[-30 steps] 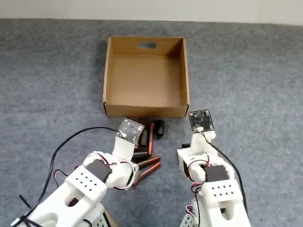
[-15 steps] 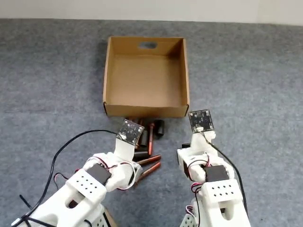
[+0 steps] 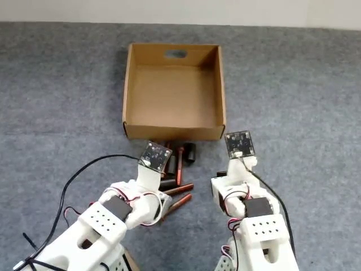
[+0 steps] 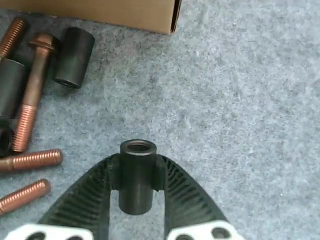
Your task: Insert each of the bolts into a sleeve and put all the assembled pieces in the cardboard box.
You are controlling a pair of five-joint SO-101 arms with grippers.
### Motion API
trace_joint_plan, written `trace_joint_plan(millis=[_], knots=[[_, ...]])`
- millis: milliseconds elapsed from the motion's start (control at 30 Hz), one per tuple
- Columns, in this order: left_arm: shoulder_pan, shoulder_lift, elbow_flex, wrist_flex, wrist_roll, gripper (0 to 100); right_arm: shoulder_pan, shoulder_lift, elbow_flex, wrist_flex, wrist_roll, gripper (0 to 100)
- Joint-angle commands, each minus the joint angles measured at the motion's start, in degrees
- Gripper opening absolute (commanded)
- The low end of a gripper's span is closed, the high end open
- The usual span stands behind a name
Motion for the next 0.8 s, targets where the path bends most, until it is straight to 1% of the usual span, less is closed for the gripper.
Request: trace_joint_plan(millis=[0, 100, 267, 533, 567, 667, 767], knots=[[0.1, -0.1, -0.6, 1.5, 0.2, 16, -0.2, -0.9, -0.3, -1.0, -0.1, 0.5], [-0.4, -0.1, -0.6, 2.6, 0.2, 16, -0.2, -0.9, -0.3, -1.0, -0.1, 0.5], [-4.3, -0.1, -0.7, 2.5, 0.1, 9, -0.2, -0.9, -0.3, -1.0, -0.1, 0.5], [-9.0, -0.1, -0.7, 2.6, 0.1, 8, -0.2, -0.9, -0.3, -1.0, -0.1, 0.5], [-9.5, -0.1, -0.7, 3.0, -0.8, 8, -0.2, -0.9, -0.3, -1.0, -0.1, 0.5], [-12.2, -0.2, -1.1, 4.7, -7.6, 8, -0.2, -0.9, -0.3, -1.0, -0.1, 0.5], [-18.5, -0.2, -2.9, 7.3, -12.4, 8, -0.2, -0.9, -0.3, -1.0, -0.1, 0.5]])
